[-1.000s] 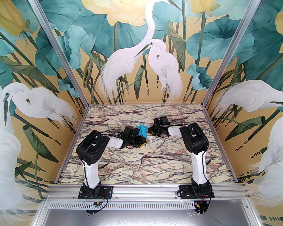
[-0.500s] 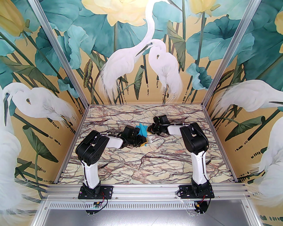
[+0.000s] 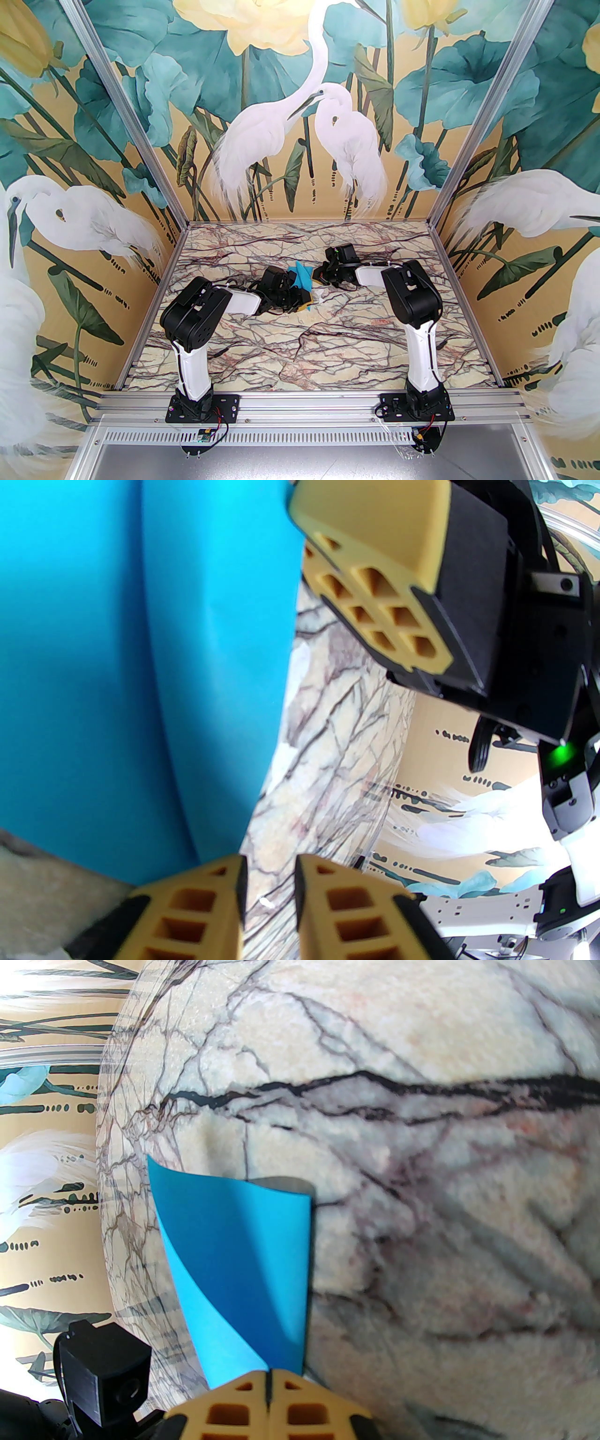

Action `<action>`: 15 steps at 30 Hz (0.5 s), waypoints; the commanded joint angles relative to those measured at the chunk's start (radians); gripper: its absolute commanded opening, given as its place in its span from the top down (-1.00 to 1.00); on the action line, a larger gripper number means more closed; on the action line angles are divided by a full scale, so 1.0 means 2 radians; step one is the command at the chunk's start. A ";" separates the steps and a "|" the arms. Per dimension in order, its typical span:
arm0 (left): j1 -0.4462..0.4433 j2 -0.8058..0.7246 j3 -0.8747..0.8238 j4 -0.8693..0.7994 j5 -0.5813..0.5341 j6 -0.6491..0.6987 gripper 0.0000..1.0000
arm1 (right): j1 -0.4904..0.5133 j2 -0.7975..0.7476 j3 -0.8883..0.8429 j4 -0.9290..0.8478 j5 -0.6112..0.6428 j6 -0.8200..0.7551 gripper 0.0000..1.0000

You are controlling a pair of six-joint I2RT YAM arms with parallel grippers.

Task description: Fold a paper plane with a square sheet of paper (fold left side to right side)

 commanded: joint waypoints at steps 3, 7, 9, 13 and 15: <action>-0.004 0.013 0.012 0.001 0.014 -0.005 0.50 | 0.002 0.014 0.012 -0.014 0.014 -0.012 1.00; -0.004 0.013 0.012 0.000 0.013 -0.004 0.50 | 0.002 0.016 0.014 -0.019 0.016 -0.013 1.00; -0.004 0.013 0.012 0.000 0.013 -0.005 0.50 | 0.003 0.017 0.016 -0.024 0.018 -0.015 1.00; -0.004 0.016 0.013 -0.007 0.012 -0.003 0.50 | 0.005 0.019 0.020 -0.030 0.019 -0.019 1.00; -0.005 0.018 0.015 -0.009 0.013 -0.002 0.50 | 0.005 0.019 0.020 -0.030 0.019 -0.020 1.00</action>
